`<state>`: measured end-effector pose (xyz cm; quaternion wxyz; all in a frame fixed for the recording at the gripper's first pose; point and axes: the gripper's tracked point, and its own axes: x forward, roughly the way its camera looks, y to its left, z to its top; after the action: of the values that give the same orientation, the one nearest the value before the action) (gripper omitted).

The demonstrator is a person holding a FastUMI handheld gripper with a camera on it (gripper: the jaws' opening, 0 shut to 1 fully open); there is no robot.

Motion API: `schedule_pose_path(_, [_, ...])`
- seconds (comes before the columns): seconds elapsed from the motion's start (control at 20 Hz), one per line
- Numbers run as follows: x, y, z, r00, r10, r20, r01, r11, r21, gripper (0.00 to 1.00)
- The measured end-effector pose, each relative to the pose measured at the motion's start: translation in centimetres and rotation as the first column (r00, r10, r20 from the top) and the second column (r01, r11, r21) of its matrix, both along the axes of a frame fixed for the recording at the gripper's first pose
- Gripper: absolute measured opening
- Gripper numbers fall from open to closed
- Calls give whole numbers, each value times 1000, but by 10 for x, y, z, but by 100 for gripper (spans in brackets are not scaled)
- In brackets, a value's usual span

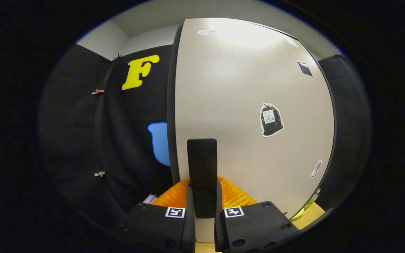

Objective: Open the shoe cabinet door, grab the shoes and put them into the shoe cabinet, then close the shoe cabinet door.

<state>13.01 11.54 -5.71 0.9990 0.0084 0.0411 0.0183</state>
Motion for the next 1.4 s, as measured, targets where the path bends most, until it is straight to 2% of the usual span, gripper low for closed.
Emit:
schedule_pose_path(0.4, [-82, -25, 10, 998, 65, -9, -65, 998, 16, 25])
schedule_pose_path(1.0, [-182, -101, 24, 970, 242, -18, -242, 970, 24, 25])
schedule_pose_path(1.2, [-206, -139, 30, 967, 252, -28, -251, 968, 16, 25])
schedule_pose_path(1.4, [-224, -178, 34, 974, 227, -27, -226, 974, 9, 24])
